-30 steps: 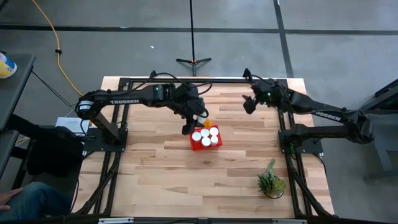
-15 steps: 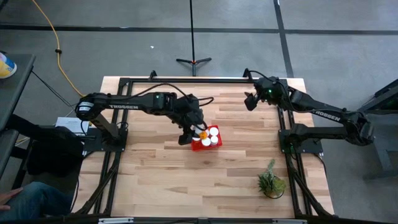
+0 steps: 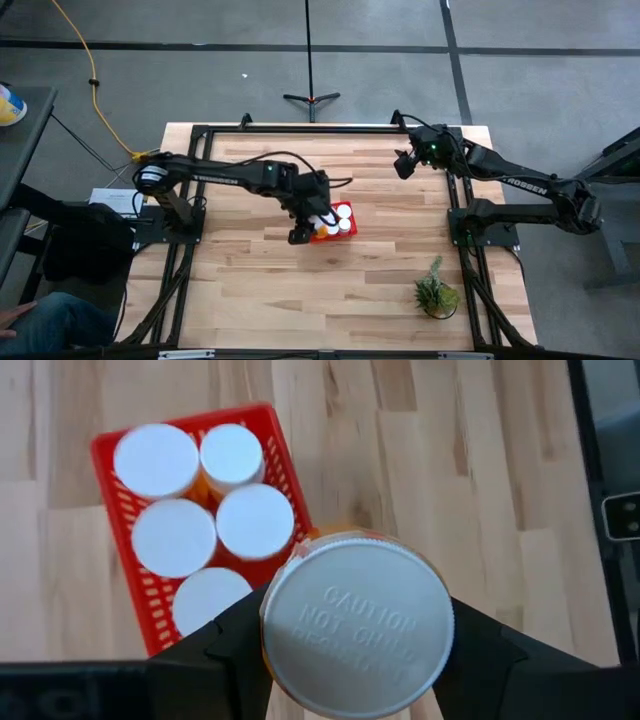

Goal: Pick and place pill bottles into a basket
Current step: Put the orange medicine bottle into the bin

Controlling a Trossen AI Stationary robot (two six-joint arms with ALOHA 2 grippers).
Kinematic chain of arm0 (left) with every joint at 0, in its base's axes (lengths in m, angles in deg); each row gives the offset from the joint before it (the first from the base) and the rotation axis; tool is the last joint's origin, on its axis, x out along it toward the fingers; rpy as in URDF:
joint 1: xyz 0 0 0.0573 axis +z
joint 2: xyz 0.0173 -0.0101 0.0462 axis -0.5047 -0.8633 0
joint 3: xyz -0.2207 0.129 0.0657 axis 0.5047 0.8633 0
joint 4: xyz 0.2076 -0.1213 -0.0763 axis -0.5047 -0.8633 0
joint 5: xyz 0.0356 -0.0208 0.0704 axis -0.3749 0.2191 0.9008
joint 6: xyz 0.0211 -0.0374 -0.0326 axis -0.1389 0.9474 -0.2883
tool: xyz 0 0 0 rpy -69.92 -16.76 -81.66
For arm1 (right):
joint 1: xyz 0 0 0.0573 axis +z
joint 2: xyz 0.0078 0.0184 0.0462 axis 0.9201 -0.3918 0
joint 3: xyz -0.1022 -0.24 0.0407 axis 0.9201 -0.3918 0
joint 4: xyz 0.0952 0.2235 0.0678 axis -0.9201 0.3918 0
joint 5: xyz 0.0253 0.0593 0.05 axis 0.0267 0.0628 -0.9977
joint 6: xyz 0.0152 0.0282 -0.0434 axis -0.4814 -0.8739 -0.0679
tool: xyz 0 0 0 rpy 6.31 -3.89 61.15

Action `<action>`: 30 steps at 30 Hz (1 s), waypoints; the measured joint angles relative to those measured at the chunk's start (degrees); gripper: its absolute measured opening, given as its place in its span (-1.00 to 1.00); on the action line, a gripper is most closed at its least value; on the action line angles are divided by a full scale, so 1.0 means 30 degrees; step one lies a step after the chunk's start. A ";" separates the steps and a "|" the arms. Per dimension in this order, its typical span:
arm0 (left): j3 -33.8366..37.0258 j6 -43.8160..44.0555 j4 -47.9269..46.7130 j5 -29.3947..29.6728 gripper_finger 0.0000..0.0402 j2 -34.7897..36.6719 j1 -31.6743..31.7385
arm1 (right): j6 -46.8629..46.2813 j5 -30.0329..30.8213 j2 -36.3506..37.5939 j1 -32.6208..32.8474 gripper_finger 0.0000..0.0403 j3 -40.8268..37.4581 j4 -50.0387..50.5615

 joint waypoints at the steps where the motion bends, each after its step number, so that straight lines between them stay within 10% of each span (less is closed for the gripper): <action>1: 0.0000 0.0000 -0.0002 0.0013 0.20 -0.0147 -0.0074 | 0.0007 -0.0006 0.0000 0.0006 0.40 0.0000 0.0007; 30: 0.0029 -0.0126 -0.0764 0.1079 0.25 -0.1956 -0.0202 | 0.0372 -0.0021 0.0000 0.0014 0.40 0.0000 0.0152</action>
